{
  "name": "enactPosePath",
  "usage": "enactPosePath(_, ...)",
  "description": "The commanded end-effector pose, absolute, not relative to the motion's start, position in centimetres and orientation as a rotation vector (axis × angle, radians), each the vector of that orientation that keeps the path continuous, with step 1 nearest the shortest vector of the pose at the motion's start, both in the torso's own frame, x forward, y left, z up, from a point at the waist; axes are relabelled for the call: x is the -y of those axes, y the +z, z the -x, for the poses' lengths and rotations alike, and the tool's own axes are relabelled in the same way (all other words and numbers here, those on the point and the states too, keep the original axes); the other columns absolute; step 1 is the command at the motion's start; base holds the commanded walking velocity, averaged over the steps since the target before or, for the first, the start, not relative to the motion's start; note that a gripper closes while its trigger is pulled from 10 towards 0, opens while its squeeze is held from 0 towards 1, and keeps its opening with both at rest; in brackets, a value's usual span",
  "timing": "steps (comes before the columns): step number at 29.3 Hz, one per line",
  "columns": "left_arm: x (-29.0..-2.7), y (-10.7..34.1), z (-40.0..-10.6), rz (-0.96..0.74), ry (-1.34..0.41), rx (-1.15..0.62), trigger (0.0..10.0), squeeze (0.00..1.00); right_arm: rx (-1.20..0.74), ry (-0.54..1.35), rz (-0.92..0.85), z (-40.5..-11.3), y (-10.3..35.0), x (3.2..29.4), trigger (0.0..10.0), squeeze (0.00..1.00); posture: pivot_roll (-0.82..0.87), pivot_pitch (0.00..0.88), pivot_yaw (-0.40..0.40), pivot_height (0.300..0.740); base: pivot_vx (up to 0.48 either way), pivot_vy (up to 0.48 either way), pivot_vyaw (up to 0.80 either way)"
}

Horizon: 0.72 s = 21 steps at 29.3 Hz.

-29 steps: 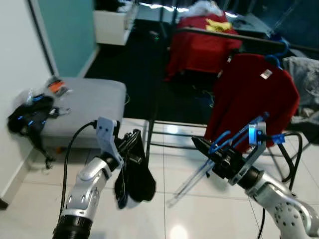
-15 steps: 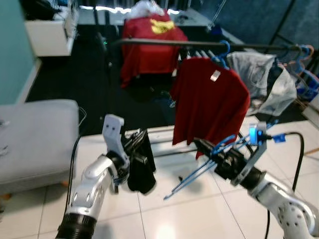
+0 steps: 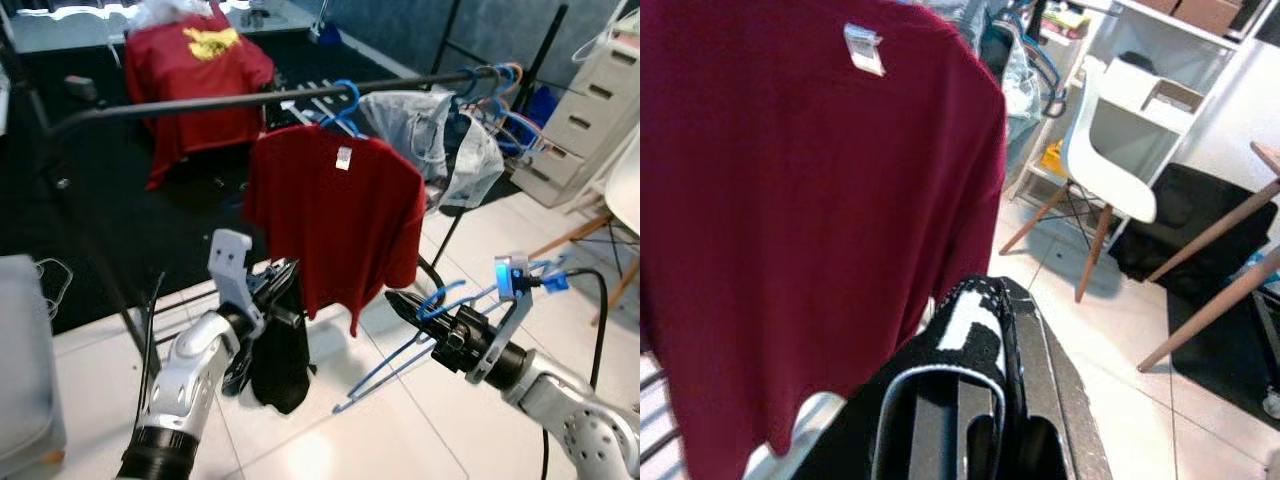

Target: Hang hanger

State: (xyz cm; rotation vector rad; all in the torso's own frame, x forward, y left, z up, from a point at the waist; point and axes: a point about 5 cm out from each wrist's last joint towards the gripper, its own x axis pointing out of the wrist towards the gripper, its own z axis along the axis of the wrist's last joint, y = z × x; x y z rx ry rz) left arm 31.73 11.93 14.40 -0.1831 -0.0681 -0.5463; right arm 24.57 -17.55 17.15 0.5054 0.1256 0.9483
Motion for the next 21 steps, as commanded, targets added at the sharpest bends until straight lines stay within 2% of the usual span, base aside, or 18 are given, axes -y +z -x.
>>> enactPosePath(1,-11.9,14.0,-31.6,0.19,-0.554,0.046,10.0,0.0,-0.141,0.965,-0.509,-24.1,17.1,17.7,10.0,0.0,0.02,0.118,-0.068,0.74,0.0,0.0,-0.8)
enactPosePath(8,-12.1,14.0,-31.6,0.187,-0.551,0.041,10.0,0.0,-0.155,0.982,-0.501,-23.8,17.0,17.7,10.0,0.0,0.02,0.12,-0.067,0.74,0.0,0.0,-0.8)
enactPosePath(9,-12.6,13.8,-31.7,0.178,-0.537,0.031,10.0,0.0,-0.131,0.916,-0.504,-24.4,16.9,18.1,10.0,0.0,0.02,0.124,-0.063,0.74,0.0,0.0,0.0)
enactPosePath(15,-12.9,13.7,-31.7,0.167,-0.52,0.023,10.0,0.0,-0.115,0.878,-0.501,-24.8,16.8,18.4,10.0,0.0,0.02,0.124,-0.063,0.74,0.0,0.0,0.0)
enactPosePath(19,-15.7,11.8,-31.9,0.059,-0.319,-0.071,10.0,0.0,-0.105,0.875,-0.484,-24.7,16.5,18.2,10.0,0.0,0.02,0.128,-0.062,0.74,0.0,0.0,0.73)
enactPosePath(21,-15.7,11.8,-31.9,0.059,-0.319,-0.071,10.0,0.0,-0.105,0.875,-0.484,-24.7,16.5,18.2,10.0,0.0,0.02,0.128,-0.062,0.74,0.0,0.0,0.73)
